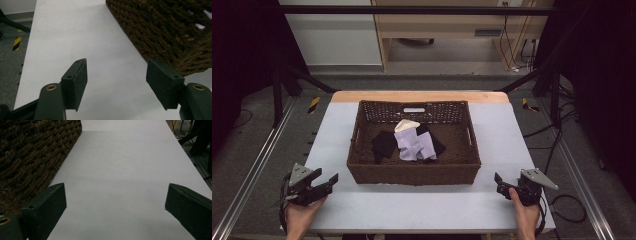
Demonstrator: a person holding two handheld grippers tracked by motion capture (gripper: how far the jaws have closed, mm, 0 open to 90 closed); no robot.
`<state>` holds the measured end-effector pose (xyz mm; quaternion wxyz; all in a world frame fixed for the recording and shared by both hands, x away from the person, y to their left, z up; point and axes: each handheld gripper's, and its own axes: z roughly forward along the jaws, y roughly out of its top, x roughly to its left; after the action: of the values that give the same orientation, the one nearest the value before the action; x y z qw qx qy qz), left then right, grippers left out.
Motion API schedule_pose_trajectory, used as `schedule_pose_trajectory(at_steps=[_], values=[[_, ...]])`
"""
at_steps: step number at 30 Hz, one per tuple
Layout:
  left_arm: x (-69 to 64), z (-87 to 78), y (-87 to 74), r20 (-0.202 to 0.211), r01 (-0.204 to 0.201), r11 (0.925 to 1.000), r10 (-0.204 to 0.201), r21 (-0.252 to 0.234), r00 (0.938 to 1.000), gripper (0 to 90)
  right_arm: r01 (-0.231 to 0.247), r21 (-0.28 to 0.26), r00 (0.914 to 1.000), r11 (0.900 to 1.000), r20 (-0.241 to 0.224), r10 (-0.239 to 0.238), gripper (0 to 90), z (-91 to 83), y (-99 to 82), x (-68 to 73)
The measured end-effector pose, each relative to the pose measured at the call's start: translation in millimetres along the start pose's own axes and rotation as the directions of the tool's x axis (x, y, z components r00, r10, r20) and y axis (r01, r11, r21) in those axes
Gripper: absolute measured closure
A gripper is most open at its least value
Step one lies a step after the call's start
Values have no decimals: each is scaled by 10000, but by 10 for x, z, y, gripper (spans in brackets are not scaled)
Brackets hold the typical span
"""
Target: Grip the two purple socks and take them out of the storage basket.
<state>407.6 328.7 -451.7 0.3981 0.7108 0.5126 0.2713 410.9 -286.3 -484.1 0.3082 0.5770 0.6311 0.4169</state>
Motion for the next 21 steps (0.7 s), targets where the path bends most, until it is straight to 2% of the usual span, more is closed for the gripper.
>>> schedule_pose_trajectory(at_steps=[9,13,16,21], values=[[-53,-74,68,208,92,9994,-86,-328,9997,350,51,-93,10000,9999,-69,-52,35,-5,1,6],[-69,-107,122,294,0,9987,14,-500,9996,345,133,-95,9999,9999,-20,-134,34,4,6,11],[-76,-140,168,393,170,9976,-143,-677,9991,343,198,-91,9998,9998,-11,-198,35,11,7,16],[-101,-191,225,496,186,9956,-140,-921,9987,343,169,-224,9999,9996,-34,-169,35,12,11,16]])
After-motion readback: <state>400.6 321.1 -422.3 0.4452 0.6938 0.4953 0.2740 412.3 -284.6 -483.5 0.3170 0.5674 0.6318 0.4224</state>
